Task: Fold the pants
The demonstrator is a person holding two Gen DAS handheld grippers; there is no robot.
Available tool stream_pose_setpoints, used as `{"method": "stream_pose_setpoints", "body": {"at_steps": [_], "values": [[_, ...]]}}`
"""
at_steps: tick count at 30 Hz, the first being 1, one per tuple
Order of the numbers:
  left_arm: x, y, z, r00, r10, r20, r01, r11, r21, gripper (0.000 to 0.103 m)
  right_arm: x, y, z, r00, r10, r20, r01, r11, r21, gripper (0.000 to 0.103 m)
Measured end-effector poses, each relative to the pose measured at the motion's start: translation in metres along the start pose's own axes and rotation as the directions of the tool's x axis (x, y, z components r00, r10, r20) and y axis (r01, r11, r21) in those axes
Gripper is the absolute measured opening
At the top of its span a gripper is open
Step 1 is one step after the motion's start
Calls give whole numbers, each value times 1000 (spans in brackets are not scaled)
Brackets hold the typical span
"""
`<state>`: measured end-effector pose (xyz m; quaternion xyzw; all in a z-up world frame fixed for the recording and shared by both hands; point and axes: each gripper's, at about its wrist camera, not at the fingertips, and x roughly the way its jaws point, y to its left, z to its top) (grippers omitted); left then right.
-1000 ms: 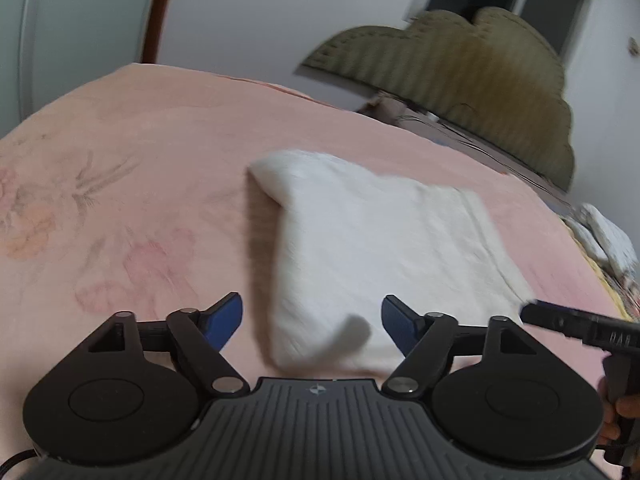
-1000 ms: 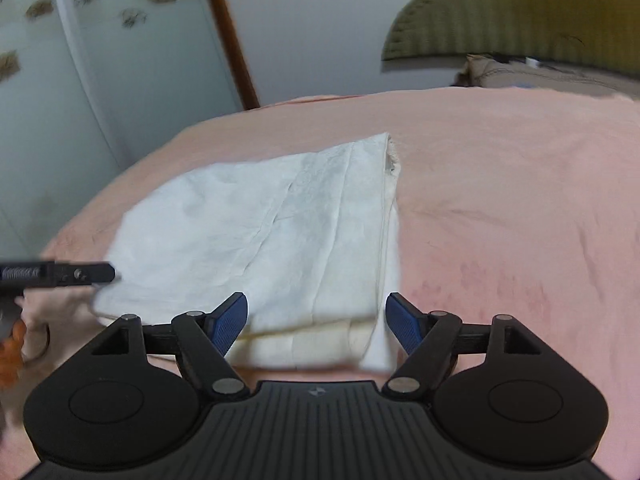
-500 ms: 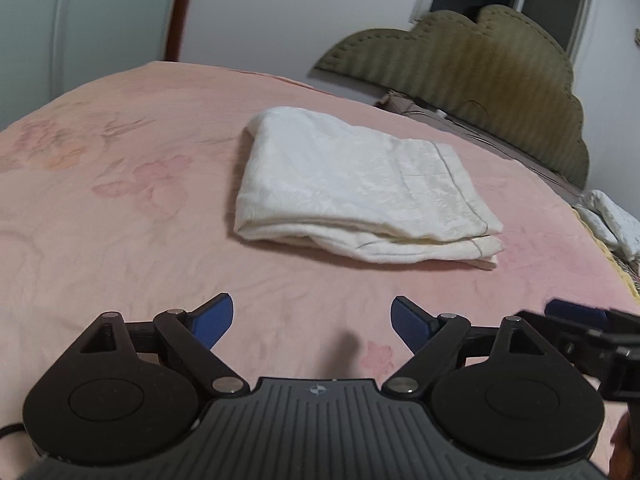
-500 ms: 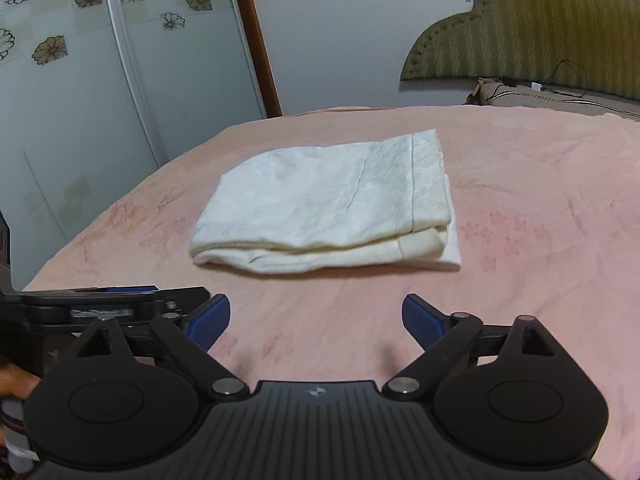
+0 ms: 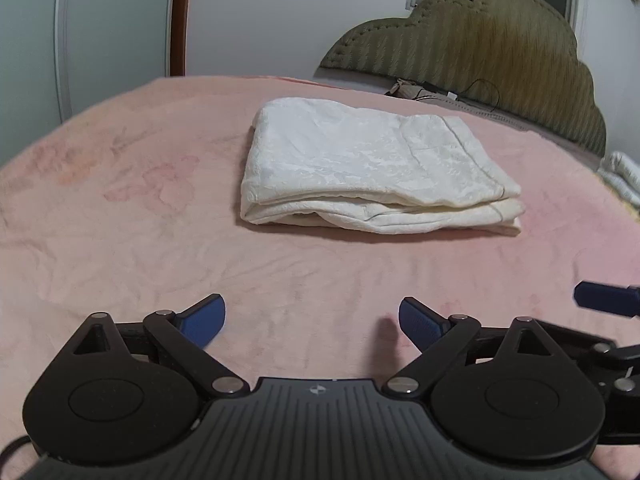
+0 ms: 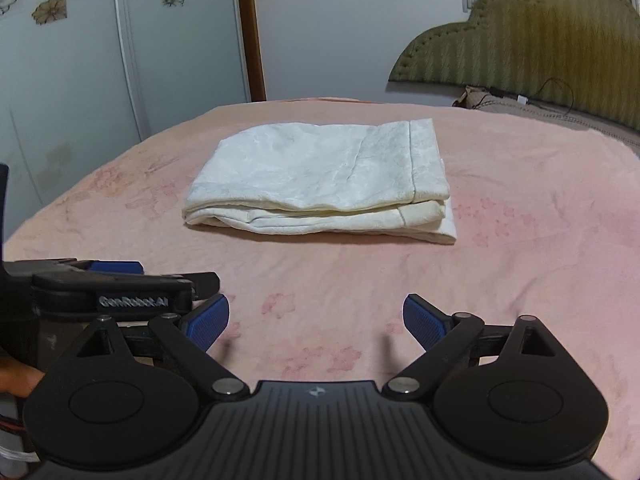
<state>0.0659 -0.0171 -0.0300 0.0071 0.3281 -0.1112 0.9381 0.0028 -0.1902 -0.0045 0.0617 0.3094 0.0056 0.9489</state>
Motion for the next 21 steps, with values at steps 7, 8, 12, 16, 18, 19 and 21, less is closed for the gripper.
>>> {"method": "stream_pose_setpoints", "body": {"at_steps": [7,8,12,16,18,19,21], "values": [[8,-5,-8,999,50,-9,-49,998,46,103,2,4,-6,1000,-21,-13,21,1000,-16,95],[8,-6,-9,998,55,-8,-55,997,52,103,2,3,-7,1000,-20,-14,19,1000,-10,95],[10,-8,-10,997,70,-13,-69,995,71,103,5,-2,-10,1000,-15,-27,16,1000,23,95],[10,-5,-9,998,65,-13,-64,996,57,103,10,-6,-13,999,-15,-42,18,998,56,95],[12,-2,-6,997,70,-10,-70,997,42,103,12,-8,-14,998,-23,-57,26,997,66,95],[13,0,-5,997,73,-11,-73,997,33,103,12,-9,-14,998,-25,-64,29,997,71,95],[16,3,-2,997,74,-15,-74,997,23,103,8,-12,-14,998,-2,-56,8,995,103,95]]}}
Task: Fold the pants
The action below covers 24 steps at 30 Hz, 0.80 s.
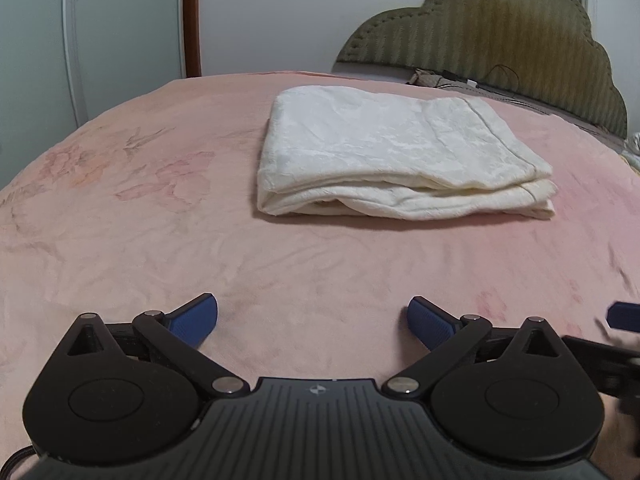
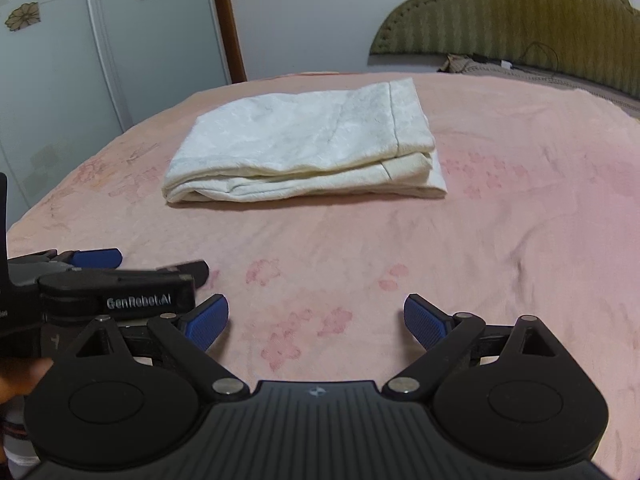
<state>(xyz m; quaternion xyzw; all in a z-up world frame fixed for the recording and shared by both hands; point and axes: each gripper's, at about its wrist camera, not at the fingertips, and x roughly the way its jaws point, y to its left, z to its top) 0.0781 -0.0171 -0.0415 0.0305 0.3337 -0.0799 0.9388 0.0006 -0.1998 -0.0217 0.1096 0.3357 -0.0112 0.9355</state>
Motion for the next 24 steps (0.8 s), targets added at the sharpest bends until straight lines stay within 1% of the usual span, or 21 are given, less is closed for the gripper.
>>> {"method": "stream_pose_setpoints", "body": {"at_steps": [3,8,13,15,16,17,18,20,21,22,23,24], "values": [[2,-4,0,1000,17,-6,-17,1000,24,103,-8,-6,4,998,61,15,-62,996,61,96],[2,-3,0,1000,17,-6,-17,1000,23,103,-13,-9,7,999,43,11,-44,993,105,96],[1,-3,-1,1000,18,-6,-17,1000,23,103,-27,-10,11,997,57,42,-63,989,131,96],[1,-3,0,1000,16,-6,-16,1000,22,103,-38,-9,15,995,77,59,-85,985,148,96],[1,-3,0,1000,17,-6,-17,1000,22,103,-43,-8,18,993,100,63,-109,980,164,96],[1,-3,-1,1000,17,-6,-17,1000,23,103,-48,-6,21,988,139,64,-149,971,189,96],[1,-3,-1,1000,17,-6,-17,1000,22,103,-52,-4,25,977,202,66,-212,953,217,97],[1,-3,-1,1000,17,-6,-17,1000,22,103,-59,0,28,938,335,92,-347,900,262,101],[1,-3,-1,1000,17,-7,-17,1000,22,103,-61,4,30,917,383,111,-399,876,271,101],[1,-3,-1,1000,17,-6,-17,1000,22,103,-63,8,31,910,394,128,-414,873,259,102],[1,-3,-1,1000,17,-6,-17,1000,22,103,-64,13,32,919,366,148,-391,894,217,102],[1,-3,-1,1000,17,-6,-17,1000,22,103,-64,19,32,943,290,162,-315,936,157,102]]}}
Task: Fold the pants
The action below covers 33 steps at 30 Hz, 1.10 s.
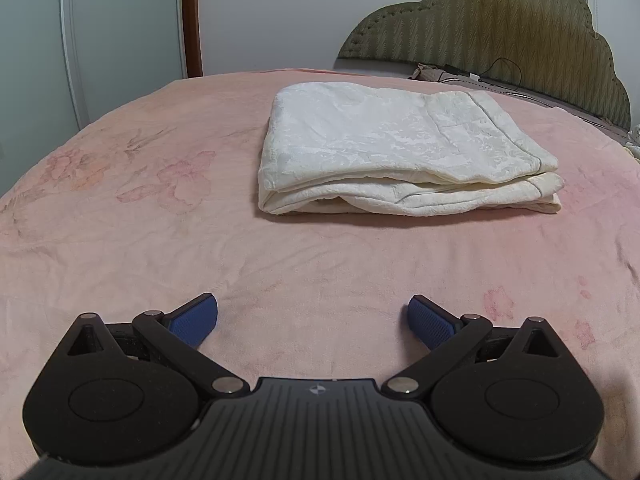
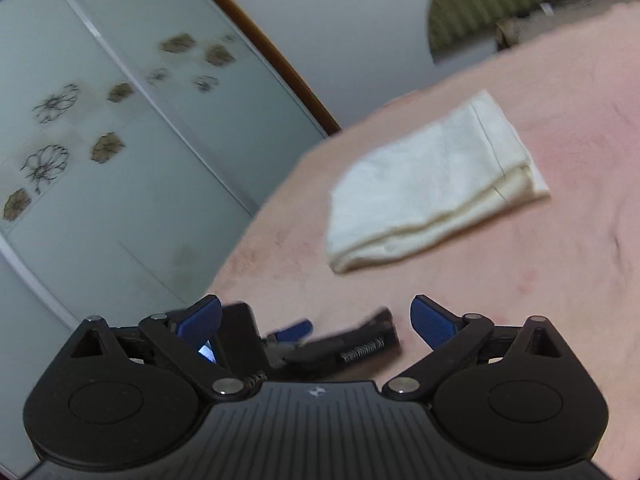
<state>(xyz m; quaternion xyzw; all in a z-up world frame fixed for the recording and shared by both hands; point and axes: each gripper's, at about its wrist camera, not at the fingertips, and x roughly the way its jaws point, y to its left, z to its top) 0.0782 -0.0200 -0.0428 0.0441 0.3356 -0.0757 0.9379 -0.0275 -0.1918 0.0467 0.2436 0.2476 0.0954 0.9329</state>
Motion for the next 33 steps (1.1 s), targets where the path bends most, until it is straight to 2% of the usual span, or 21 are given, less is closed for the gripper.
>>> {"method": "stream_pose_setpoints", "body": {"at_steps": [1,3,5,8,12,13,33], "values": [[0,0,0,1000,0,0,0,1000,0,103,3,4,-2,995,-100,27,101,992,-70,102],[0,0,0,1000,0,0,0,1000,0,103,13,4,-7,954,-289,84,300,938,-173,102],[0,0,0,1000,0,0,0,1000,0,103,30,-6,-11,916,-388,107,402,889,-217,102],[0,0,0,1000,0,0,0,1000,0,103,54,-36,-14,906,-422,33,420,886,-199,102],[0,0,0,1000,0,0,0,1000,0,103,79,-61,-28,870,-491,-38,475,857,-202,103],[0,0,0,1000,0,0,0,1000,0,103,82,-64,-34,867,-496,-47,478,854,-204,103],[0,0,0,1000,0,0,0,1000,0,103,80,-63,-39,876,-481,-30,464,859,-218,103]]}}
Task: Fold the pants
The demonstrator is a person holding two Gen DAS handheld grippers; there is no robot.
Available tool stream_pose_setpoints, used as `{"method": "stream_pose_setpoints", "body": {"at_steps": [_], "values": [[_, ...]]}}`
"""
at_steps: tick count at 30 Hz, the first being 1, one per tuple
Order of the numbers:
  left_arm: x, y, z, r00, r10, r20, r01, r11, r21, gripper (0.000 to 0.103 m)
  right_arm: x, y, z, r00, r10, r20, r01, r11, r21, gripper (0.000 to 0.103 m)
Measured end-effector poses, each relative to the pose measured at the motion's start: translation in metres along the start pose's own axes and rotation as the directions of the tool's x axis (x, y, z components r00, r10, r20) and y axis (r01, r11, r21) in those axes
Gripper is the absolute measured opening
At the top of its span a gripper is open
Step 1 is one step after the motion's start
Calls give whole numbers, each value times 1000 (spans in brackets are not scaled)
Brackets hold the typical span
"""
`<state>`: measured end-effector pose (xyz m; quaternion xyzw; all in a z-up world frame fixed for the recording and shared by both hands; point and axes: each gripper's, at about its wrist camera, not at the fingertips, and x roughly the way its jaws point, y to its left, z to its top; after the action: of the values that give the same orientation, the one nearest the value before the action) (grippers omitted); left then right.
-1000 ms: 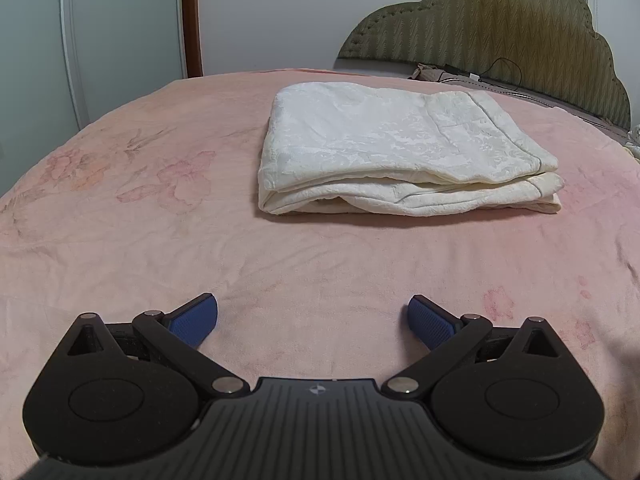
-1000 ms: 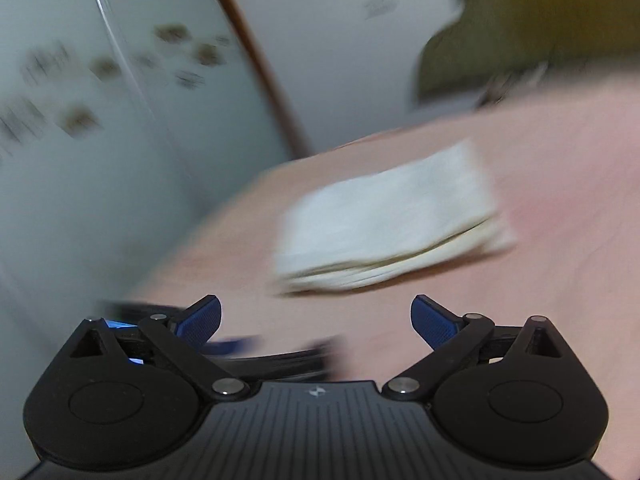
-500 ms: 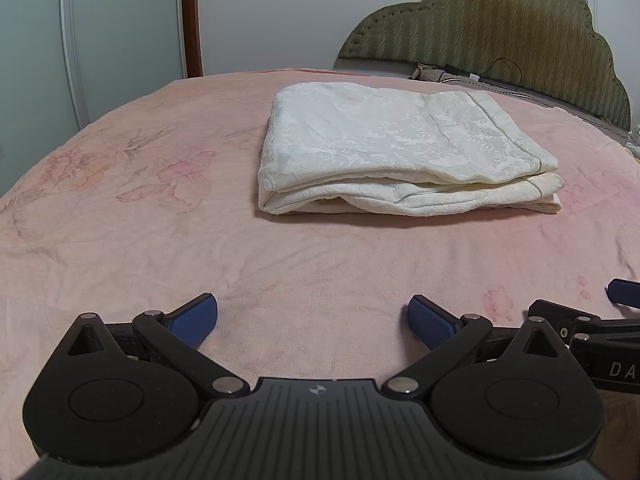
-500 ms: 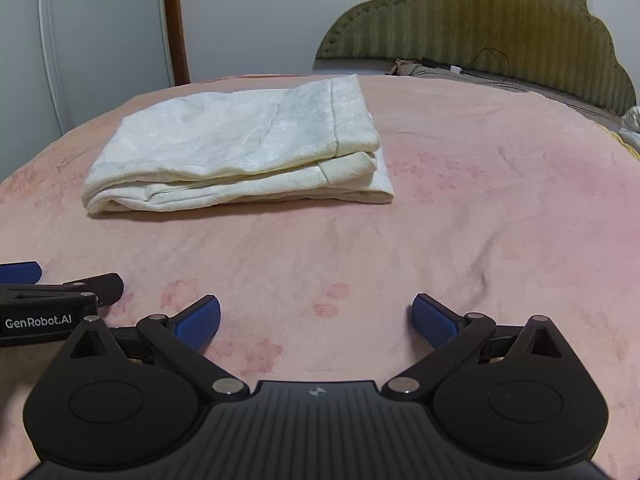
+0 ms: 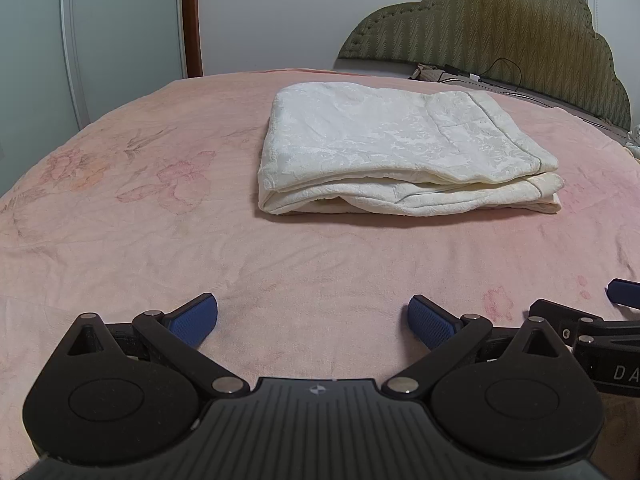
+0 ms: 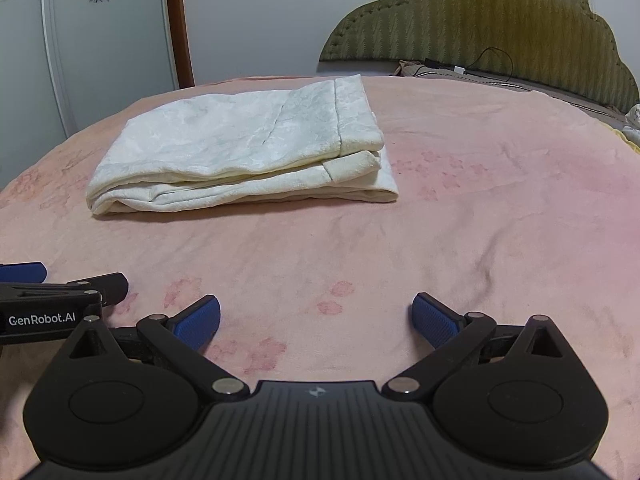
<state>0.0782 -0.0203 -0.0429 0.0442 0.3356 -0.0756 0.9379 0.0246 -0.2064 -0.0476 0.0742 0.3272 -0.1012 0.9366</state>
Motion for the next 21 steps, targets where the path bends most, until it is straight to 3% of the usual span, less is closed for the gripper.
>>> {"method": "stream_pose_setpoints", "body": {"at_steps": [21], "values": [[0,0,0,1000,0,0,0,1000,0,103,1,2,0,1000,12,-1,-12,1000,-2,103]]}}
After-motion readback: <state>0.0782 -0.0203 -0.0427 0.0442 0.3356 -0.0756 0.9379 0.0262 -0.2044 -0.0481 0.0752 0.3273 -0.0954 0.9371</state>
